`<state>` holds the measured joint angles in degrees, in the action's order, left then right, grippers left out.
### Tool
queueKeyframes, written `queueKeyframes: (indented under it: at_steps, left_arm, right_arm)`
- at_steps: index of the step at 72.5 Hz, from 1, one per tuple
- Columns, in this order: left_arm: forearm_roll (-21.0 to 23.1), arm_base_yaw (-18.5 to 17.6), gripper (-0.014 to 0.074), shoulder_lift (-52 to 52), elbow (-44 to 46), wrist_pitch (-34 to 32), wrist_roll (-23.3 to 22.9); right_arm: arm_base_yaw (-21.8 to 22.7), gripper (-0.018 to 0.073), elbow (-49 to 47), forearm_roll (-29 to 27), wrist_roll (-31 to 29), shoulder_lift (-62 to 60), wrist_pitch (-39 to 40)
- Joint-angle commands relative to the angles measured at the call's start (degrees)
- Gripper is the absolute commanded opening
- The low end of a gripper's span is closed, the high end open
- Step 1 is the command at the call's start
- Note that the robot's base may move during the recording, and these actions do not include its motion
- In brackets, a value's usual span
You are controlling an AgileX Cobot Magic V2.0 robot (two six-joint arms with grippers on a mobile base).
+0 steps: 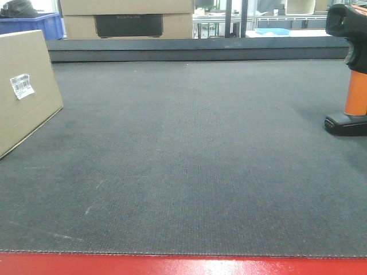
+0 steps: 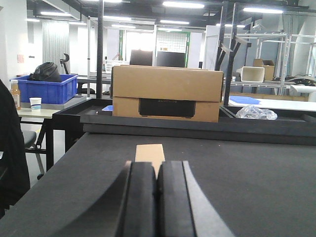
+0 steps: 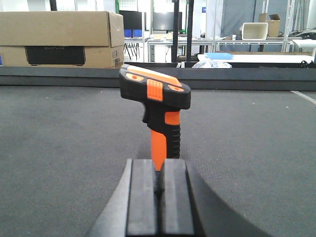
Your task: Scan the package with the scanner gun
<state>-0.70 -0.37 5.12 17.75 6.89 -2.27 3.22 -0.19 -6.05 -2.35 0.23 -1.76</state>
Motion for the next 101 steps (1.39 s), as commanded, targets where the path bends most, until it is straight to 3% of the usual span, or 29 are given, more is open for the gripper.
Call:
queueKeyframes:
  at_steps: [1,45,53,63,76,92,96,101]
  left_arm:
    - [0.24,-0.01,-0.0111,-0.3,-0.06,-0.67,-0.28]
    - [0.11,-0.01,-0.0111,-0.3,-0.06,-0.67,-0.28]
    - [-3.51,-0.01,-0.0111,-1.14,-3.18,-1.6,-0.28]
    - [-2.93,-1.15,-0.0111,-5.12,-10.71,-3.49,-3.92]
    - [-2.93,-3.72,-0.0111,-5.12,-17.46,-3.83,-3.8]
    - [-2.36,-4.91,-0.0111,-5.12,-17.75,-4.42,-3.8]
    - [-2.36,-4.91,-0.0111,-5.12,-17.75,-6.31,-2.88]
    - [-0.97,-4.91,-0.0111,-5.12,-17.75,-8.53,2.27]
  right_arm:
    - [0.02,-0.0169,0.19,-0.16,-0.52,-0.23,0.52]
    - [0.02,-0.0169,0.19,-0.16,-0.52,-0.23,0.52]
    - [0.02,-0.0169,0.19,-0.16,-0.52,-0.23,0.52]
    - [0.02,-0.0169,0.19,-0.16,-0.52,-0.23,0.52]
    - [0.02,-0.0169,0.19,-0.16,-0.52,-0.23,0.52]
    - [0.02,-0.0169,0.19,-0.16,-0.52,-0.23,0.52]
    - [0.02,-0.0169,0.19,-0.16,-0.52,-0.23,0.52]
    - [0.02,-0.0169,0.19,-0.16,-0.52,-0.23,0.52]
